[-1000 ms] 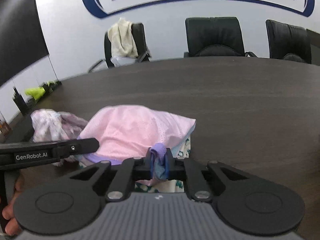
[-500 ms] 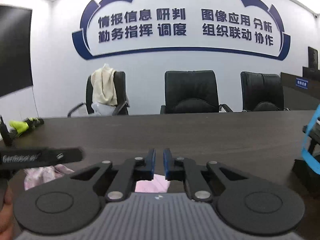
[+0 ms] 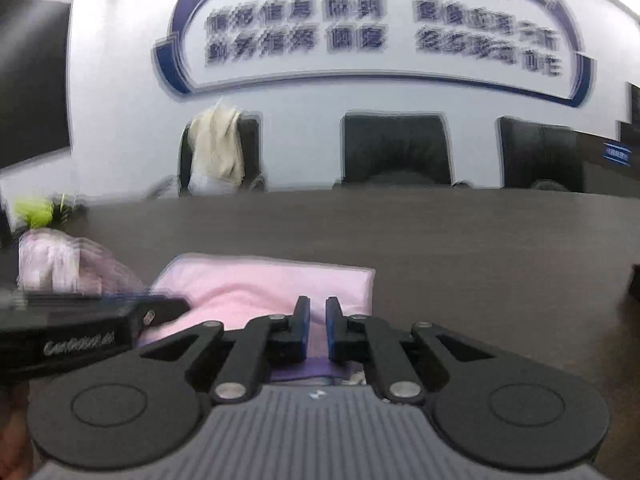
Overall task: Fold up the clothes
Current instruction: 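Lower the bundle onto the white floral bundle and open both grippers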
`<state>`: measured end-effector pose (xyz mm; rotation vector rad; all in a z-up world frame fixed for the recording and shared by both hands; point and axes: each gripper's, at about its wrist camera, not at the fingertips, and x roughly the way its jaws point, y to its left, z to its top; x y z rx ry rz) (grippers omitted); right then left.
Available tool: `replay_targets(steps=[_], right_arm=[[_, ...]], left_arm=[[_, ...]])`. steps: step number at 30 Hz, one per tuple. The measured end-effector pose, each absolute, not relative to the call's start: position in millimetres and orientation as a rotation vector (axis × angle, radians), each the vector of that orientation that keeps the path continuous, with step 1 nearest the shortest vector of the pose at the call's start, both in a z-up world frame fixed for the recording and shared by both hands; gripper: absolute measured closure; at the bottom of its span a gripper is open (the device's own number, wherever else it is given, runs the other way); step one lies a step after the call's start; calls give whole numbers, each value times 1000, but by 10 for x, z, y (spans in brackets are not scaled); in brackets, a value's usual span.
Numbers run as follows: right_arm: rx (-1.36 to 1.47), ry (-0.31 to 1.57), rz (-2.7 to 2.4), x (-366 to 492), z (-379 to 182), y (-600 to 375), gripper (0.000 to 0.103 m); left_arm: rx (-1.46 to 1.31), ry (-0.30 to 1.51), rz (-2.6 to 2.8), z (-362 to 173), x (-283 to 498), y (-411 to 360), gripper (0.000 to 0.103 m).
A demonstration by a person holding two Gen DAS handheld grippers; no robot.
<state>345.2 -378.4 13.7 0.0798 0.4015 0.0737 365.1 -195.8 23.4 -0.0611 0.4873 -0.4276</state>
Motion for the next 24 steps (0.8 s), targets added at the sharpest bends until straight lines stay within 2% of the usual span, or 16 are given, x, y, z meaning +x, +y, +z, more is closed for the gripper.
replay_targets(steps=[1,4,7,9,11,13,14,16,18,20,22,23,24], right_arm=[[96,398,67,3427,145,-3828,96],[63,472,54,3413,126,-3845,96],[113,386,58,3065,441,-3840,95],[137,341,63,2743,696,-3797,94],[144,328,72,2365,901,-3708,91],[145,336,87,1974,1063,-3599,73],[136,352,94,1783,1103,-3519,57],[107,374,118,1352,1163,-3334,54],[86,390,158,951,1244,-3129,46],[83,397,196,557,1228,-2915,19],[63,407,219,192,1175,-2703,13],[55,408,220,-7,1135,-2589,4],[50,409,219,-187,1095,-2481,0]], left_arm=[[-54,489,-419,242,3639,-1955,81],[-55,494,-392,391,3520,-1889,81],[-72,471,-387,728,3146,-1708,77],[-74,456,-386,969,2808,-1550,66],[-54,439,-382,1194,2393,-1386,43],[4,455,-373,1361,1950,-1250,41],[34,463,-369,1421,1730,-1183,41],[70,467,-363,1471,1336,-1049,39],[93,470,-354,1437,917,-863,32],[99,496,-335,1298,587,-672,30],[95,527,-308,1129,300,-478,30],[85,541,-287,1042,178,-379,30],[78,551,-271,948,69,-292,30]])
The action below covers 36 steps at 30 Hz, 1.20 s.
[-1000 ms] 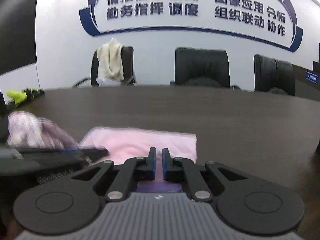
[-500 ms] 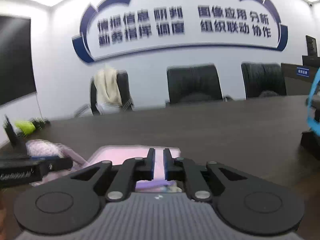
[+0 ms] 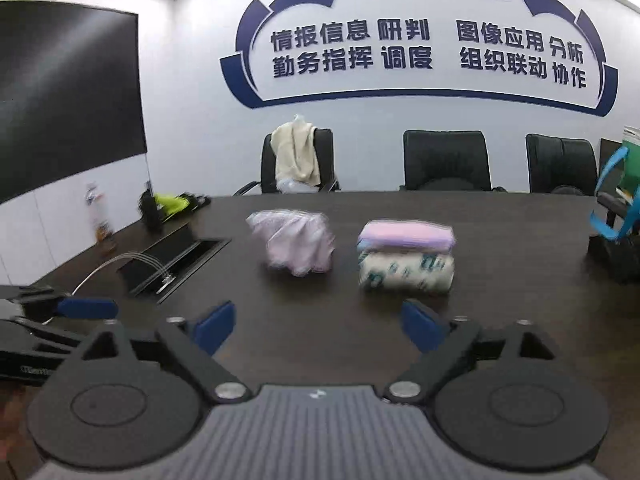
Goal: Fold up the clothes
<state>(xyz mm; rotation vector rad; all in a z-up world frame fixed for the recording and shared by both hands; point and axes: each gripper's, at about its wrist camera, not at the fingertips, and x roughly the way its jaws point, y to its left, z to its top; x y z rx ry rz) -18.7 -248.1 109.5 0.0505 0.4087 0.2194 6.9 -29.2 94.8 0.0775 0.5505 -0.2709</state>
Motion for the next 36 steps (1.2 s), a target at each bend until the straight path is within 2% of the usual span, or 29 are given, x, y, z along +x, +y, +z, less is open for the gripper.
replay_targets(steps=[3,9,24,30,32,36], right_arm=[[57,431,185,-478,923,-2215,0],[15,528,49,-676,510,-1727,0],[54,598,15,-286,183,-1437,0],[52,590,-17,-259,150,-1415,0],[44,581,-15,-286,129,-1421,0],[46,592,-27,-286,104,-1495,0]], left_arm=[[51,575,-251,667,-121,-87,26],[53,622,-193,284,-180,138,26],[-31,691,-166,72,80,353,25],[-9,677,-127,36,58,319,17],[-10,680,-122,28,60,329,9],[24,699,-116,17,87,271,2]])
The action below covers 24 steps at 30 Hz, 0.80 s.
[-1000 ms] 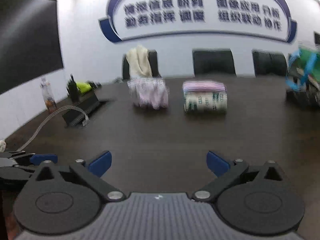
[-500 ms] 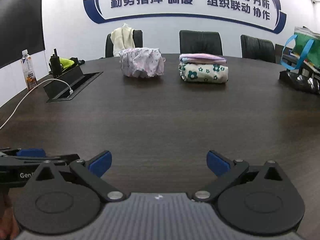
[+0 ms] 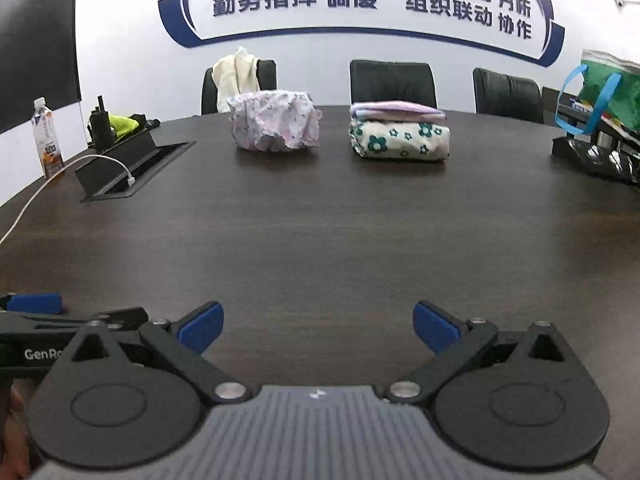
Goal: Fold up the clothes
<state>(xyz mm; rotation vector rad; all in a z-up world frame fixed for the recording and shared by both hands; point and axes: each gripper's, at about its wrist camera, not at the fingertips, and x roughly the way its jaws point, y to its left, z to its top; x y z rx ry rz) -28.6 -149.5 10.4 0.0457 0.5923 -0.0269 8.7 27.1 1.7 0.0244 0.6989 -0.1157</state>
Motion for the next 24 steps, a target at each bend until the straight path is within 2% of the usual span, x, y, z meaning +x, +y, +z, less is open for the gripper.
replay_targets(steps=[16,24], right_arm=[[-40,680,-26,-151,4,-1553,0],[8,701,-8,-119,-20,-1612,0]], left_arm=[[51,705,-102,-11,101,225,0],[43,700,-111,-12,102,243,0]])
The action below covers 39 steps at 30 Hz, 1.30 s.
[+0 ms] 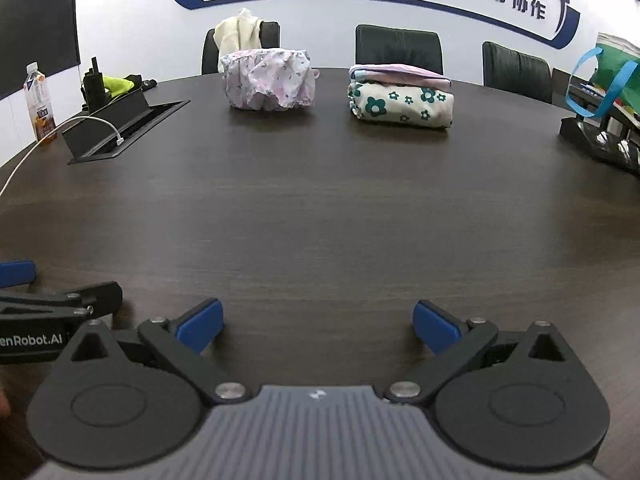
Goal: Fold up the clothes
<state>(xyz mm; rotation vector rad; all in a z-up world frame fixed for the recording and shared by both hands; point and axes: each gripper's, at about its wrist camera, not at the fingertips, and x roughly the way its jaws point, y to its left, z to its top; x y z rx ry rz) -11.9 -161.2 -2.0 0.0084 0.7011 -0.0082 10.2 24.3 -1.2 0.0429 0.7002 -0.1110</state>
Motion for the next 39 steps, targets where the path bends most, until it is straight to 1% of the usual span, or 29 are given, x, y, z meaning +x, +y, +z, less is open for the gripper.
replay_targets(steps=[39], right_arm=[[16,700,-2,-135,-10,-1629,0]], left_arm=[[49,704,-102,-16,100,215,0]])
